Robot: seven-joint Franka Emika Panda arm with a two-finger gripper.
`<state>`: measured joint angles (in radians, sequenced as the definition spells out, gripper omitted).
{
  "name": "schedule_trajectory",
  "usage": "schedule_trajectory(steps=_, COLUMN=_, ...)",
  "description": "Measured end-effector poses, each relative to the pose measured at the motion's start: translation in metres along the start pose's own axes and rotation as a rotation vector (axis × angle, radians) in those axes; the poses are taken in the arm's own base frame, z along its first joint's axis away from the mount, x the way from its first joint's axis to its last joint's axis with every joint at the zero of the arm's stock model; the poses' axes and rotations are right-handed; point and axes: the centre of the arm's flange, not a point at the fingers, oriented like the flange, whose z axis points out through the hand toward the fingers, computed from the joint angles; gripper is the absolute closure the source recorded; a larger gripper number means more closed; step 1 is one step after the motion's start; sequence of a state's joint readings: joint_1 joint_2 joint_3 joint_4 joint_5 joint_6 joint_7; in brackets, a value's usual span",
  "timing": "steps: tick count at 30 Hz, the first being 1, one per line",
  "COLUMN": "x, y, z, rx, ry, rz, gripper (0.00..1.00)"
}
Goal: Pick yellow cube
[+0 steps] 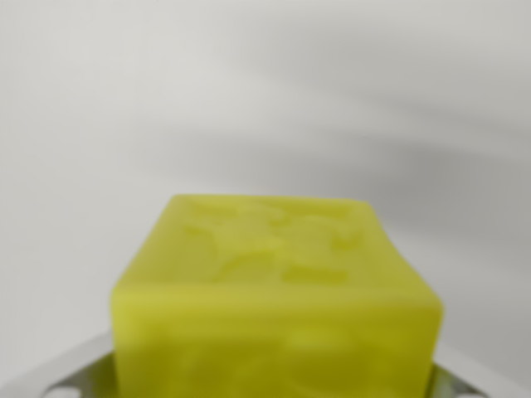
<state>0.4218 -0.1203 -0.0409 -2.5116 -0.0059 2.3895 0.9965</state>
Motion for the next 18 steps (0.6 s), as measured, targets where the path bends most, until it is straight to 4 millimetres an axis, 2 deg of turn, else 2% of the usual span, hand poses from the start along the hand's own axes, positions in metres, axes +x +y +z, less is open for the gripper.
schedule_trajectory(steps=18, x=0.000, y=0.000, z=-0.041, rx=0.000, ry=0.000, rz=0.000, gripper=1.00)
